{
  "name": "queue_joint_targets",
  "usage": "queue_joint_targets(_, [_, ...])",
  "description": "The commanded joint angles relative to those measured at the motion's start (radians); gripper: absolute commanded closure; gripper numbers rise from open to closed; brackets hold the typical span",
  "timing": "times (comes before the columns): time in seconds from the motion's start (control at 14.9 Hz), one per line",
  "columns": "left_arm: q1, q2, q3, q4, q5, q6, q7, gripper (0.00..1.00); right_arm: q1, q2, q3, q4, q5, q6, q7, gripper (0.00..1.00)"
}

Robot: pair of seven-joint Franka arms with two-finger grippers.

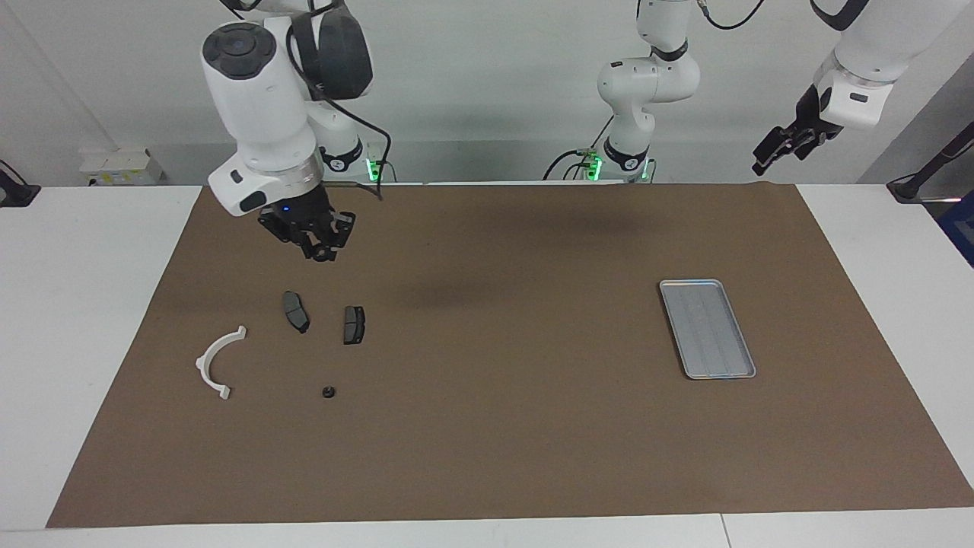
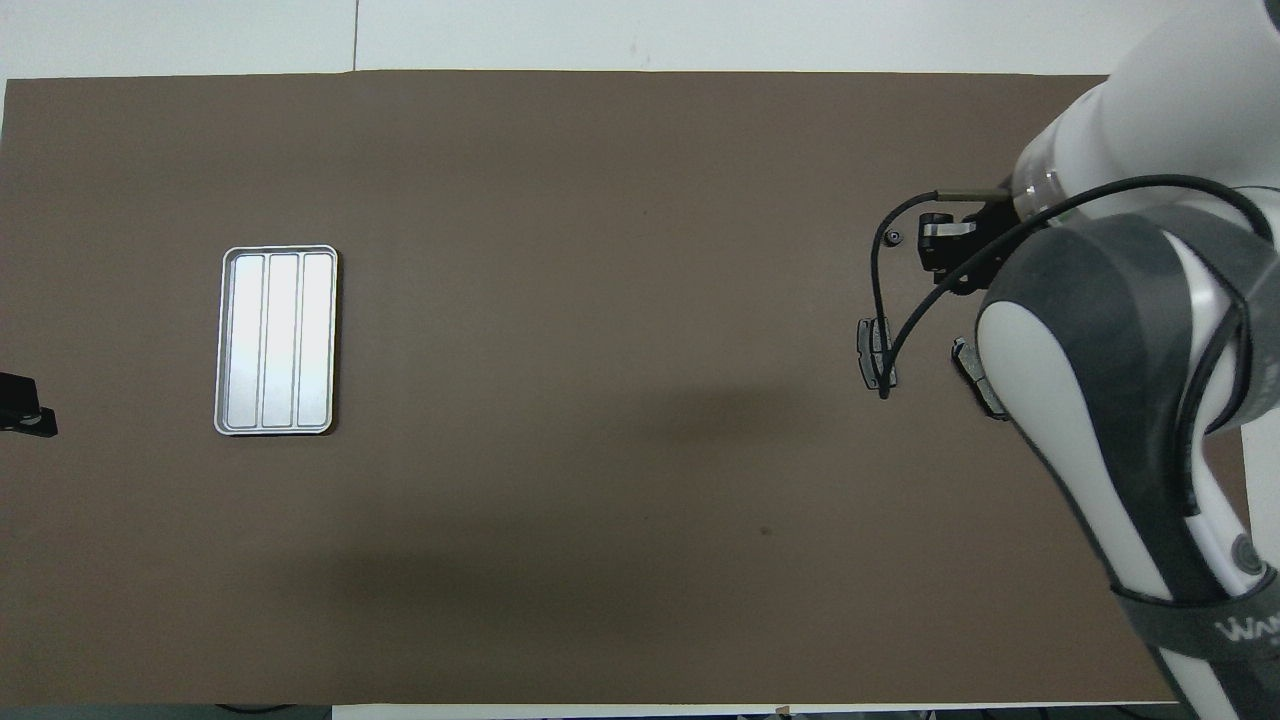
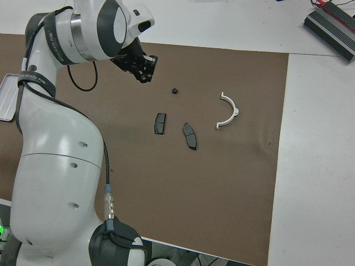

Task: Pick bearing gear from pile to tray
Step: 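Carry the black bearing toward the table center with the right gripper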

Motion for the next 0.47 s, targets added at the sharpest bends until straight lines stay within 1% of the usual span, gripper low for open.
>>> queue_joint_targets(0.0, [0.001,-0.069,-0.004,-0.120,-0.012,0.114,-0.001,0.00,0.073,-0.007,0.000,0.014,0.025,-0.017,0.168,1.00])
queue_joint_targets(0.13, [-0.001,-0.060,-0.004,-0.122,-0.021,0.132,-0.002,0.00,0.110,-0.014,0.012,0.005,0.026,-0.004,0.260,1.00])
queue_joint_targets(0.27, [-0.002,-0.054,-0.006,-0.132,-0.032,0.158,0.010,0.00,0.130,-0.016,0.024,-0.006,0.055,0.012,0.348,1.00])
queue_joint_targets(0.4, [-0.004,-0.054,-0.007,-0.145,-0.032,0.158,0.075,0.00,0.172,-0.018,0.026,-0.049,0.059,0.058,0.430,1.00])
